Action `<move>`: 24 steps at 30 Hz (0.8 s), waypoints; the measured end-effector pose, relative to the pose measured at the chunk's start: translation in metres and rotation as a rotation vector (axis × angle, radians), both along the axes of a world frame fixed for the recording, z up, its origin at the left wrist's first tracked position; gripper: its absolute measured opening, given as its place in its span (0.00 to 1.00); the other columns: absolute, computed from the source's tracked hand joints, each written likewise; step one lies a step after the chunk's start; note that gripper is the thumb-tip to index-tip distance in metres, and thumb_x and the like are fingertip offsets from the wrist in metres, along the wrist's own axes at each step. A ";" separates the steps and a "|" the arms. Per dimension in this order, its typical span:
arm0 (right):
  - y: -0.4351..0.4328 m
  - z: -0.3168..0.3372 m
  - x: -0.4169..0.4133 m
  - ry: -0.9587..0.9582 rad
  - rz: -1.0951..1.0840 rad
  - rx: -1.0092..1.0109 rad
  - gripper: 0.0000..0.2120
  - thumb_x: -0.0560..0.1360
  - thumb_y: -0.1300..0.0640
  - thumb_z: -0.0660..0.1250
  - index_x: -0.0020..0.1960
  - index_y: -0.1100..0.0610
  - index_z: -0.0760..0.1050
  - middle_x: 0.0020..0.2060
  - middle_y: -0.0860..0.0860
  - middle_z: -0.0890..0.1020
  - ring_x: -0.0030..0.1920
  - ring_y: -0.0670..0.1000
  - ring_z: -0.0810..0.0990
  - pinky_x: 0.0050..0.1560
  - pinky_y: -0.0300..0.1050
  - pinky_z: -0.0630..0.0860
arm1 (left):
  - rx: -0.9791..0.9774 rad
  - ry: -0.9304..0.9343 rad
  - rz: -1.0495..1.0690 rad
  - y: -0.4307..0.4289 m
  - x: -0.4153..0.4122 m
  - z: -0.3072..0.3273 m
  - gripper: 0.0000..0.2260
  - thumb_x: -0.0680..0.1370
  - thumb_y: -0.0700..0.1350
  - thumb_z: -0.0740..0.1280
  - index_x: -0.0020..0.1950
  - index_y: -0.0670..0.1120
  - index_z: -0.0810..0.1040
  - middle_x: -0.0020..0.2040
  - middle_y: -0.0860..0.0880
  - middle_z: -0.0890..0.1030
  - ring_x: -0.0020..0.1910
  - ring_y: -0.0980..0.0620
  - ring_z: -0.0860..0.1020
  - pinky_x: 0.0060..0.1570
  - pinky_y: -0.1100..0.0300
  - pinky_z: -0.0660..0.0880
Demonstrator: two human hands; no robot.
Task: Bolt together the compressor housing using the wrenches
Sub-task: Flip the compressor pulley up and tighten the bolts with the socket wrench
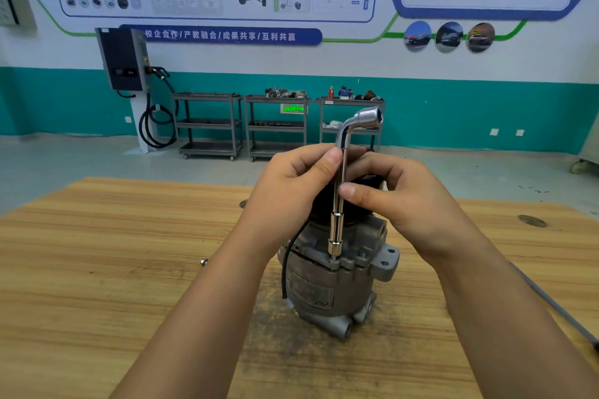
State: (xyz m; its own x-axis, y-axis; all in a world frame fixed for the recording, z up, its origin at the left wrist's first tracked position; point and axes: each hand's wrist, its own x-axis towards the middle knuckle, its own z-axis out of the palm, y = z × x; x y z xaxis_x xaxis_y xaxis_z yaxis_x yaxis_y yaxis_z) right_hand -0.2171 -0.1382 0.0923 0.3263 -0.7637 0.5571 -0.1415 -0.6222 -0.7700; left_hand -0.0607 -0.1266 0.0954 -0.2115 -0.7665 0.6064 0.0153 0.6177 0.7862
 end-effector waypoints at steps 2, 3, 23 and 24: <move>0.000 0.000 0.001 0.006 -0.021 0.001 0.04 0.68 0.58 0.74 0.39 0.52 0.80 0.38 0.42 0.82 0.42 0.40 0.80 0.43 0.34 0.73 | -0.012 0.043 0.008 0.000 -0.002 -0.001 0.08 0.78 0.41 0.62 0.54 0.46 0.79 0.49 0.51 0.84 0.51 0.57 0.81 0.48 0.68 0.75; 0.001 0.000 0.002 0.014 -0.032 0.000 0.04 0.67 0.56 0.74 0.40 0.53 0.80 0.38 0.42 0.82 0.43 0.41 0.80 0.45 0.37 0.73 | -0.015 0.064 0.014 0.001 -0.003 -0.001 0.06 0.77 0.42 0.64 0.52 0.46 0.78 0.48 0.49 0.85 0.49 0.56 0.82 0.47 0.67 0.76; 0.001 -0.001 0.001 0.081 0.005 -0.030 0.06 0.72 0.63 0.69 0.48 0.57 0.80 0.44 0.46 0.81 0.48 0.40 0.78 0.49 0.31 0.72 | -0.042 0.001 0.102 0.000 -0.007 -0.003 0.10 0.69 0.51 0.67 0.46 0.47 0.80 0.47 0.49 0.84 0.48 0.57 0.82 0.48 0.63 0.78; 0.002 -0.001 0.001 0.080 0.011 -0.034 0.06 0.72 0.63 0.69 0.49 0.58 0.80 0.44 0.46 0.80 0.48 0.40 0.78 0.49 0.31 0.72 | -0.040 0.004 0.095 -0.001 -0.007 -0.003 0.10 0.68 0.50 0.68 0.45 0.47 0.79 0.47 0.49 0.84 0.48 0.56 0.82 0.49 0.62 0.79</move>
